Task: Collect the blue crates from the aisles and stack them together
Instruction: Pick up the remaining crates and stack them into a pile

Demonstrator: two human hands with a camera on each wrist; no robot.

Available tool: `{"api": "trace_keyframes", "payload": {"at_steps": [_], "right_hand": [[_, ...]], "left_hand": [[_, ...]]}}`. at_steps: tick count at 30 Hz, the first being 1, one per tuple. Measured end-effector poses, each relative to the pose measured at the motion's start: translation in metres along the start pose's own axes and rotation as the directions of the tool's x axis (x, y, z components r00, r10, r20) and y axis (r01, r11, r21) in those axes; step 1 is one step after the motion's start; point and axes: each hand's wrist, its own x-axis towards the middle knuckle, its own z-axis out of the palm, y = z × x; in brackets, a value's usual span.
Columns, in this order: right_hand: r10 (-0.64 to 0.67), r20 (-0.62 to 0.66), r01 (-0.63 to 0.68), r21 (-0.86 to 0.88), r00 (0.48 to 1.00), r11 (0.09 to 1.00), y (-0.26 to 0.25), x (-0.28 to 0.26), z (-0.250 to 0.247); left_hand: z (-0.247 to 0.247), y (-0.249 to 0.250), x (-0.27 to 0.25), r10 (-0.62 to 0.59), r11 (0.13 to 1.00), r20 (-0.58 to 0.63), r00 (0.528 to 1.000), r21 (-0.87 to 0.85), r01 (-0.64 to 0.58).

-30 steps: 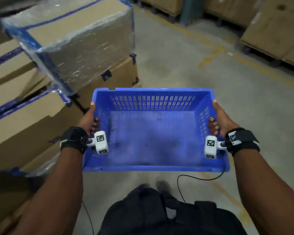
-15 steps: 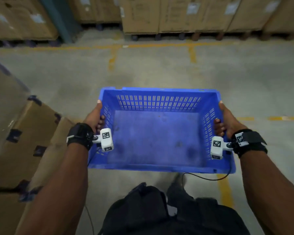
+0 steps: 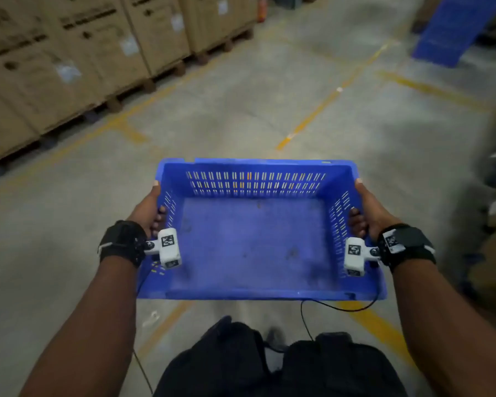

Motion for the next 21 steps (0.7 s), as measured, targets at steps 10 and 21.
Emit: {"api": "trace_keyframes", "payload": {"at_steps": [10, 21], "right_hand": [[0.083, -0.246, 0.0, 0.322, 0.966, 0.947, -0.018, 0.029, -0.16], [0.114, -0.371, 0.075, 0.457, 0.922, 0.886, -0.153, 0.145, -0.213]], "left_hand": [[0.236, 0.124, 0.105, -0.012, 0.97, 0.329, 0.944, 0.233, -0.069], [0.405, 0.295, 0.252, -0.031, 0.916, 0.43, 0.902, 0.374, -0.146]]}}
